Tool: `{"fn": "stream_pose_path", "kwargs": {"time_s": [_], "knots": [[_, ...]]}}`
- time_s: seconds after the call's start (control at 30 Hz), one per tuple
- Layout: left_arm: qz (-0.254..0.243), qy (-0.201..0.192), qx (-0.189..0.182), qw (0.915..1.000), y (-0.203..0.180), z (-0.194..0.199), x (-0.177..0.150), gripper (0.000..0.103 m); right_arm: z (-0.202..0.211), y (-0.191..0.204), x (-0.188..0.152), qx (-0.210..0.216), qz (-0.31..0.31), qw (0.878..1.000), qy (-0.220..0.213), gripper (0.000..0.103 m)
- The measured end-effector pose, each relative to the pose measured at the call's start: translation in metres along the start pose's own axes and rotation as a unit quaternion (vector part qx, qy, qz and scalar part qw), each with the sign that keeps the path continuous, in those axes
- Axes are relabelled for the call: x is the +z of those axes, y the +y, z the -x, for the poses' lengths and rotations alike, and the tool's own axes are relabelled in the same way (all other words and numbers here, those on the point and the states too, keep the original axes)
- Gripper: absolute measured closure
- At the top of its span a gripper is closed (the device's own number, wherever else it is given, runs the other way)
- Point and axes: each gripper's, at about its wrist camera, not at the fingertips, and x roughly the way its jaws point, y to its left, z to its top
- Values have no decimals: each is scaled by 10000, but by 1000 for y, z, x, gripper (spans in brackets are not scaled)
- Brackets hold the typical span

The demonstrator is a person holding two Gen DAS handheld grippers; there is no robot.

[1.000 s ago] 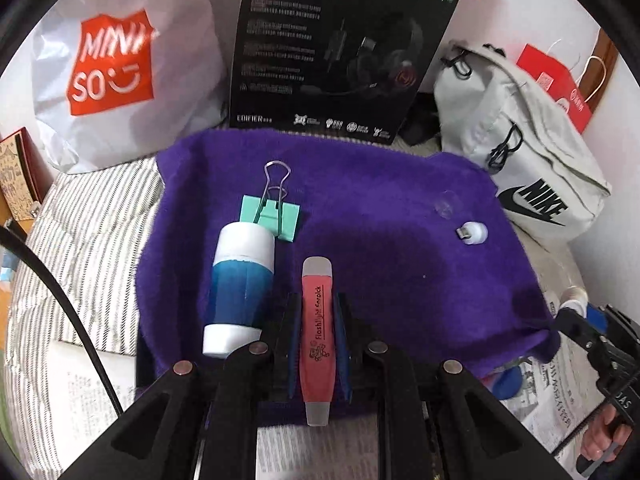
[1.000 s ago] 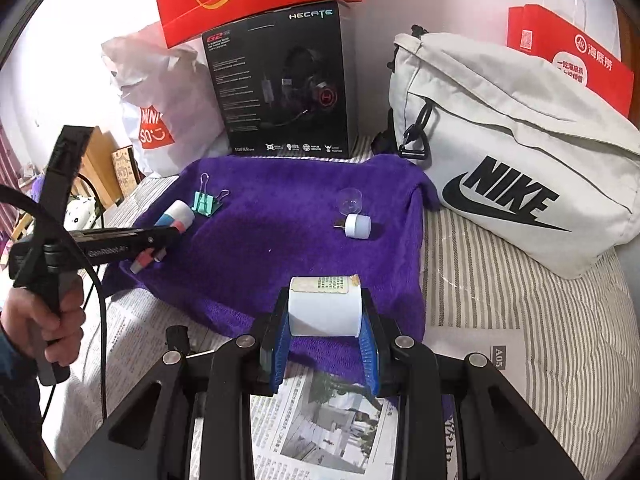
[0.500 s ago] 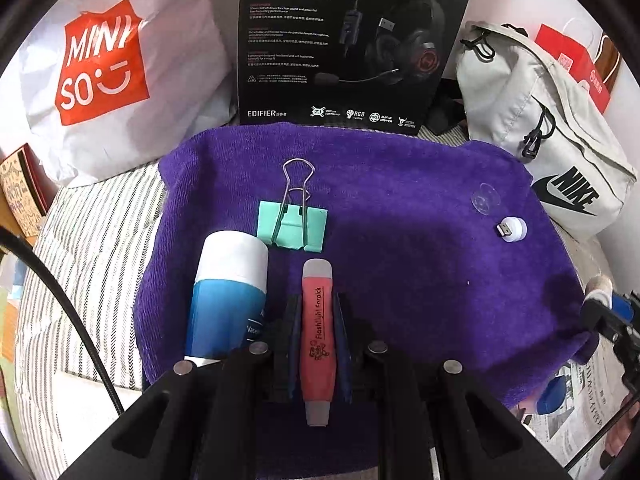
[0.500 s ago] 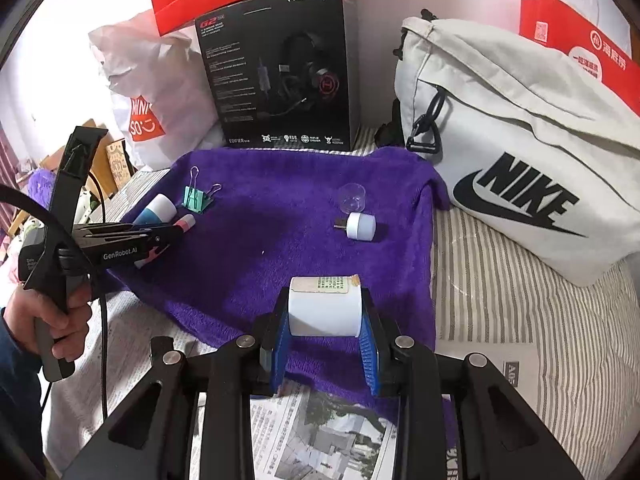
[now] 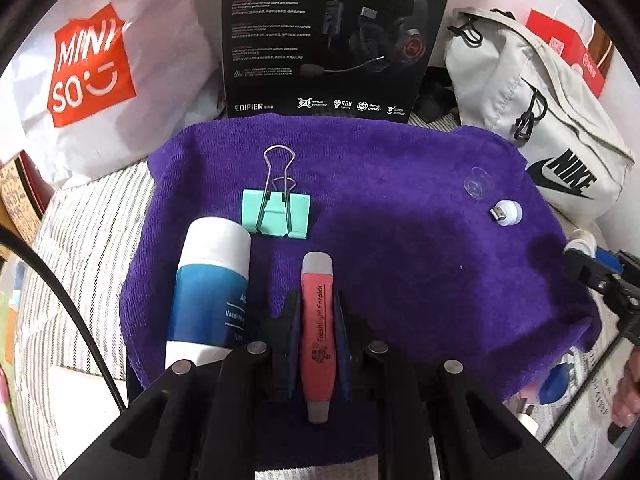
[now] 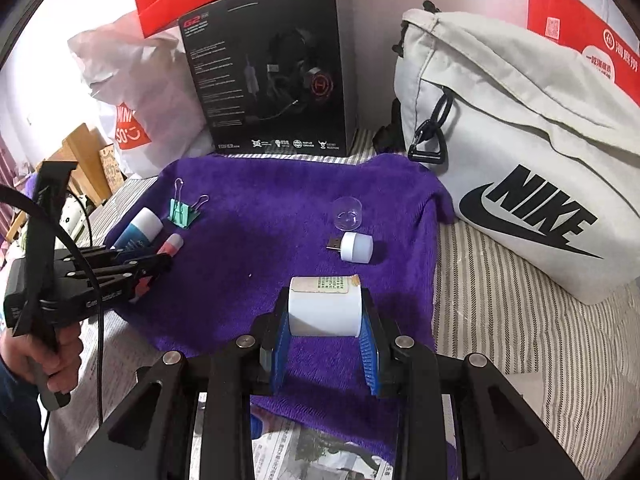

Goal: Organize rigid objects
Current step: 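Lower the highlighter and open the left tool while the right tool releases the cylinder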

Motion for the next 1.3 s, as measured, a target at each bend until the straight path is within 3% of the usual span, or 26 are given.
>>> {"fn": "stream_pose_path", "kwargs": {"time_s": [0.33, 0.47, 0.87, 0.9, 1.0, 1.17, 1.3], "knots": [[161, 137, -147, 9997, 1, 24, -16, 86, -37, 1, 7, -139, 144, 9993, 302, 72], [104, 10, -125, 9999, -2, 45, -24, 72, -53, 1, 8, -191, 111, 9987, 468, 72], [144, -168, -270, 9994, 7, 83, -49, 72, -63, 4, 8, -329, 303, 9981, 435, 71], [150, -150, -273, 9994, 8, 84, -50, 72, -64, 3, 8, -308, 328, 9980, 448, 69], [161, -153, -243, 9995, 11, 88, -54, 72, -62, 5, 6, -268, 434, 9969, 594, 50], [234, -63, -349, 9991, 14, 88, -66, 72, -47, 5, 1, -503, 429, 9960, 602, 49], [202, 72, -432, 9988, 8, 83, -77, 72, -24, -1, -3, -353, 162, 9981, 482, 49]]}}
